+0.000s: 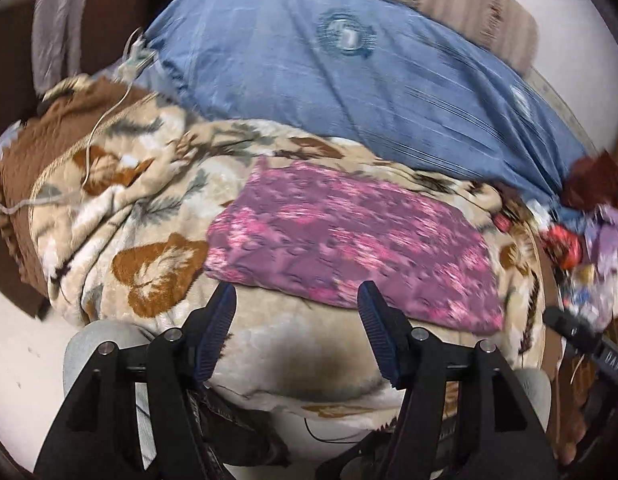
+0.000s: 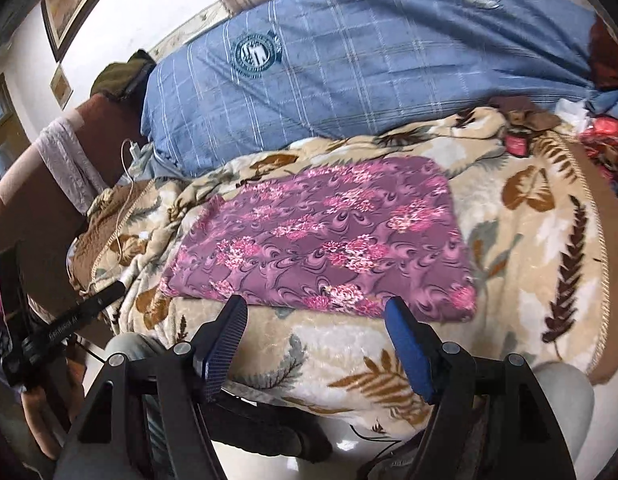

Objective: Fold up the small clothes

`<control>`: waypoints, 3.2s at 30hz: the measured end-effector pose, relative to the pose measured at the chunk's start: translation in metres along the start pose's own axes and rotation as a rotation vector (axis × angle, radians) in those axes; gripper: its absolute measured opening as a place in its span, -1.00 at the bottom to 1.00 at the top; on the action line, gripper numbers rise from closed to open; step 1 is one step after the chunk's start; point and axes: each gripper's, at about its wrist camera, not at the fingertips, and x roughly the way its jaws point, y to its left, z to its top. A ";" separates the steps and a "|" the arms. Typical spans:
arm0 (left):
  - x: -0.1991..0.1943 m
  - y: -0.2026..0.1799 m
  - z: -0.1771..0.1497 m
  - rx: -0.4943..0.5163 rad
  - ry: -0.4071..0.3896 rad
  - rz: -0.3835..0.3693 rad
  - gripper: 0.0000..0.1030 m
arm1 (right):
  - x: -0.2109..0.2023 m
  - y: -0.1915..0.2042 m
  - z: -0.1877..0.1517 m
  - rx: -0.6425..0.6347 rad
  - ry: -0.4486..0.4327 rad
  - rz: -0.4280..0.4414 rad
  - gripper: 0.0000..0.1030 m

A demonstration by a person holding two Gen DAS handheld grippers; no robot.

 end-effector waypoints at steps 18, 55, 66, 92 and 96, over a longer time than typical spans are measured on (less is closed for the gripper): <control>-0.038 -0.042 0.008 0.032 0.032 -0.096 0.30 | -0.083 0.016 0.001 -0.038 -0.103 0.034 0.43; 0.134 0.065 0.024 -0.399 -0.054 -0.103 -0.80 | 0.291 0.190 0.143 -0.248 0.629 0.308 0.43; 0.129 0.014 0.032 -0.100 -0.132 -0.061 -0.82 | 0.402 0.225 0.131 -0.409 0.980 0.153 0.43; 0.066 -0.204 0.016 0.469 -0.228 -0.214 -0.83 | 0.191 -0.036 0.205 0.014 0.341 0.565 -0.86; 0.101 -0.254 -0.006 0.589 -0.132 -0.232 -0.83 | 0.203 -0.123 0.176 0.185 0.315 0.603 -0.86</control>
